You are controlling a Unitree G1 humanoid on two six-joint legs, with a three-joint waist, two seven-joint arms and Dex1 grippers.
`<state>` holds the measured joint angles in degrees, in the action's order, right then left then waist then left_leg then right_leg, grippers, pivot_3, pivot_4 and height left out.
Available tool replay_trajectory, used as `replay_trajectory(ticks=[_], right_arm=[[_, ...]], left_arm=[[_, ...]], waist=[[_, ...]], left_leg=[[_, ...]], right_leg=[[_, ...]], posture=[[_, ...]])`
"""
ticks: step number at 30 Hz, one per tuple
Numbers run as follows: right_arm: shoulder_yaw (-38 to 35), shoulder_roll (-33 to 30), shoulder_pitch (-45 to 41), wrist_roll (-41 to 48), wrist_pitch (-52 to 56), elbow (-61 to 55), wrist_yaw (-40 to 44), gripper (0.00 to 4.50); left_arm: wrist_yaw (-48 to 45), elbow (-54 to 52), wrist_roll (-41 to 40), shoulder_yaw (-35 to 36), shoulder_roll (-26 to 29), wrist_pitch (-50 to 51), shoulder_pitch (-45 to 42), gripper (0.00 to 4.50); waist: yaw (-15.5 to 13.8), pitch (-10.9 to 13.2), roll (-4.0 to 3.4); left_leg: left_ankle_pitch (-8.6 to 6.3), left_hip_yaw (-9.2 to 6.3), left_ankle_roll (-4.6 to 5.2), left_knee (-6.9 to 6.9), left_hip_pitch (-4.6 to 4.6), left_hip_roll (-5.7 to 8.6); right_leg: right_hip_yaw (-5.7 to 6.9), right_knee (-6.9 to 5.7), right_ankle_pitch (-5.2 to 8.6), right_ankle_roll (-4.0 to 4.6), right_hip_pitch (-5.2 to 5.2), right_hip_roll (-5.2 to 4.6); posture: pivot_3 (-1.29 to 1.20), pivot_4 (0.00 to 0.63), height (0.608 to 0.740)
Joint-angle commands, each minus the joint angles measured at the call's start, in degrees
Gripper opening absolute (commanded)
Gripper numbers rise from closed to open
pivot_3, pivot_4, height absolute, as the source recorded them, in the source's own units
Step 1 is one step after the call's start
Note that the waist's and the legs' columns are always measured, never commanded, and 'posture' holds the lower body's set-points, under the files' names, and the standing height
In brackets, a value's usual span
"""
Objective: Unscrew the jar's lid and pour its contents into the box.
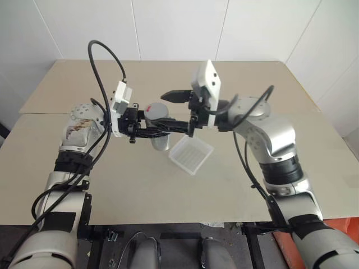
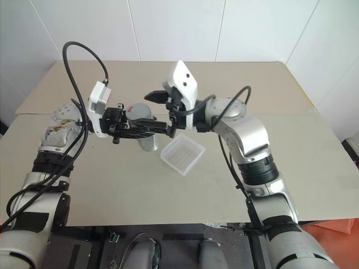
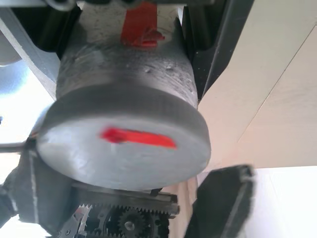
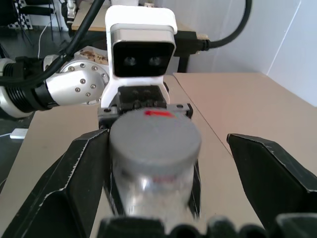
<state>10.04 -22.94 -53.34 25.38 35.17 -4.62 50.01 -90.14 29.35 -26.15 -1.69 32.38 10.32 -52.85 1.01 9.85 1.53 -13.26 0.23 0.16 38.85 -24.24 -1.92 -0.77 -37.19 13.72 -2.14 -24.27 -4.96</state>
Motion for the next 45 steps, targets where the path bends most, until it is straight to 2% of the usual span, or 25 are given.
replay_trajectory(ticks=[1,11,18,26,45], right_arm=[[-5.68,-3.69,1.66,-0.77,0.01,-1.73,-2.39,4.33],[-7.15,-7.19,5.21,2.88,2.85,-10.95,-1.82,4.33],[-4.51,-3.37,1.30,6.71,11.81,-15.89,-6.66,4.33],[-0.76,0.98,-2.41,4.91,16.15,-15.11,-11.41,4.33],[2.85,3.74,-6.05,0.99,14.62,-9.16,-10.39,4.33]], left_arm=[[-2.30,-1.88,-0.91,1.13,0.73,-0.60,-0.80,2.01],[-2.35,-0.55,0.11,1.01,0.36,-1.53,-1.38,2.01],[-2.35,0.61,1.82,0.55,-0.34,-3.55,-1.29,2.01],[-2.35,0.82,1.62,0.45,-0.67,-3.81,-1.55,2.01],[-2.35,-0.03,1.59,1.08,-1.15,-3.77,-0.94,2.01]], waist=[[-0.13,0.00,0.00],[0.16,0.00,0.00],[0.10,0.00,0.00],[-0.02,0.00,0.00],[0.01,0.00,0.00]], left_leg=[[0.00,0.00,0.00,0.01,0.00,0.00],[0.00,0.00,0.00,-0.01,0.01,0.00],[0.00,0.00,0.00,0.00,0.02,-0.01],[0.00,-0.01,0.00,0.00,-0.01,0.00],[0.00,-0.01,0.00,0.00,0.00,0.00]], right_leg=[[0.00,0.00,0.00,0.00,0.01,0.00],[-0.02,0.02,0.00,0.00,-0.01,0.01],[-0.01,0.02,0.00,0.00,0.00,0.01],[-0.01,0.00,0.00,0.00,-0.02,0.00],[0.00,-0.01,0.00,0.00,-0.01,0.01]], posture=[[0.00,0.150,0.740],[0.00,0.150,0.740],[0.00,0.150,0.740],[0.00,0.150,0.740],[0.00,0.150,0.740]])
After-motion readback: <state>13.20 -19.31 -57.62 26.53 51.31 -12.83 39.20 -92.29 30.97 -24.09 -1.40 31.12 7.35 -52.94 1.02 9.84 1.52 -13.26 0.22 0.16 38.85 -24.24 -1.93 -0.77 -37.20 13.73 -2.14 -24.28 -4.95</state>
